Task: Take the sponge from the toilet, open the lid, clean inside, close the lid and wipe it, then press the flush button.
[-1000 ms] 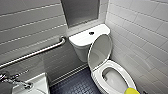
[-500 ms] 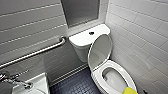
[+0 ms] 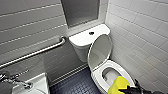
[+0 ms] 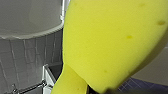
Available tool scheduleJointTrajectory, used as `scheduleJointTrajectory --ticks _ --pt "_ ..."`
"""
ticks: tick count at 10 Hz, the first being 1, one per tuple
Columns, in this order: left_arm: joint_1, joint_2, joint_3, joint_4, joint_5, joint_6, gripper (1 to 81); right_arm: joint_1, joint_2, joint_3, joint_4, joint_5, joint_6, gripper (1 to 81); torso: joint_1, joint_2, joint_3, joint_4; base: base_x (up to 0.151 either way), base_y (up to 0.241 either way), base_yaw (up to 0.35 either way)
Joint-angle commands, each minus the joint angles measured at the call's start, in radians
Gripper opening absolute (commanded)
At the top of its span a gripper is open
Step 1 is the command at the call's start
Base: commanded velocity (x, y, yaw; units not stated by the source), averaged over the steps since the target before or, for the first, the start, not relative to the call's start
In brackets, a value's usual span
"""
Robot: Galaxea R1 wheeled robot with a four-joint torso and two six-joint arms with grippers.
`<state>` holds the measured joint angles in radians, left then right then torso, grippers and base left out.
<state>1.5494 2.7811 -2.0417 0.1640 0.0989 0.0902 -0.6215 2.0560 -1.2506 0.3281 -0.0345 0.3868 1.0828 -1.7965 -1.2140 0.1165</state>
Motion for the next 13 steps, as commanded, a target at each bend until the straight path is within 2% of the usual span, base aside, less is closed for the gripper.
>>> scheduleJointTrajectory --ticks 1,2,6,9,10,13 --pt "0.027 -0.009 0.026 0.0 0.087 0.006 81.1 0.171 0.104 -0.082 0.002 -0.065 0.003 1.0 0.0 0.0 0.0 0.0 0.0 0.0 0.0" --pt "0.028 -0.007 0.026 -0.001 0.085 0.006 81.1 0.182 0.192 -0.15 0.002 -0.078 0.004 1.0 0.0 0.0 0.0 0.0 0.0 0.0 0.0" --pt "0.027 -0.009 0.024 -0.006 0.085 0.006 81.1 0.303 0.414 -0.352 0.008 -0.119 0.015 1.0 0.0 0.0 0.0 0.0 0.0 0.0 0.0" --pt "0.027 -0.012 0.023 -0.009 0.085 0.006 81.1 0.364 0.512 -0.467 0.032 -0.124 0.023 1.0 0.0 0.0 0.0 0.0 0.0 0.0 0.0" --pt "0.027 -0.011 0.023 -0.009 0.085 0.005 81.1 0.367 0.536 -0.507 0.039 -0.117 0.037 1.0 0.0 0.0 0.0 0.0 0.0 0.0 0.0" --pt "0.027 -0.01 0.023 -0.011 0.087 0.002 81.1 0.369 0.643 -0.682 0.039 -0.108 0.124 1.0 0.0 0.0 0.0 0.0 0.0 0.0 0.0"
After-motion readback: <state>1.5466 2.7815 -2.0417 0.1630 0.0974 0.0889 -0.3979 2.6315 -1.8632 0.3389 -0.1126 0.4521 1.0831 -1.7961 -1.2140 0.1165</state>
